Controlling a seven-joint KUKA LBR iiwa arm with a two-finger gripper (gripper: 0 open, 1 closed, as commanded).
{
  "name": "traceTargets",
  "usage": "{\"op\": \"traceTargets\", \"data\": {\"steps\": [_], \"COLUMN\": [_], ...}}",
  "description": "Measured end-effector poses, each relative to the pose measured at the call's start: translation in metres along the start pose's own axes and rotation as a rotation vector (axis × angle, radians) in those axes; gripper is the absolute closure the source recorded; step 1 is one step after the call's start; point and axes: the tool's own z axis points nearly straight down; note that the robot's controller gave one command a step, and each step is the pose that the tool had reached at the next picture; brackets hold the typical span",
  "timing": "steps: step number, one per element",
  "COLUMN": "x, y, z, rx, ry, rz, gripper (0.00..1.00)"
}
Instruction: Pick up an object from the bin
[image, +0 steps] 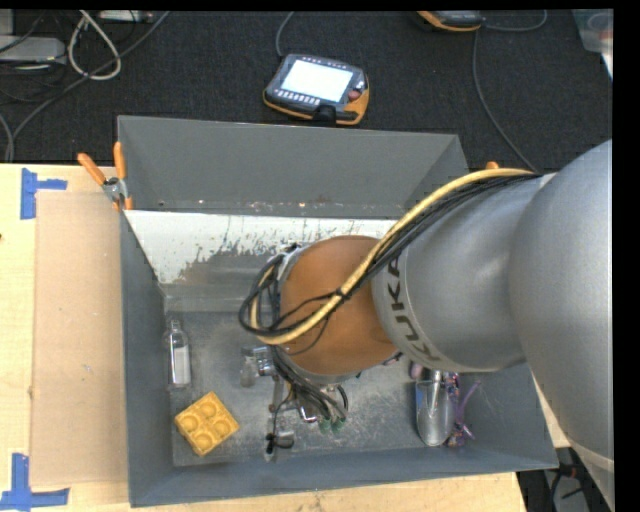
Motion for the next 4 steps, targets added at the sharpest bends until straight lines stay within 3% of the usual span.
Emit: {"op": "traceTargets", "data": {"steps": [1,2,3,4], "x": [-0.025,-0.014,-0.017,-0.017], "y": [0.046,0.068,0.071,0.071], "z": [0.043,0.069,0.071,0.071], "rx": [-0.001,-0.001,0.000,0.000], "ry": [0.001,-0.017,-0.004,-0.004], "rz": [-0.205,-0.150,-0.236,-0.236], "gripper": [0.00,0.00,1.00,1.00]}}
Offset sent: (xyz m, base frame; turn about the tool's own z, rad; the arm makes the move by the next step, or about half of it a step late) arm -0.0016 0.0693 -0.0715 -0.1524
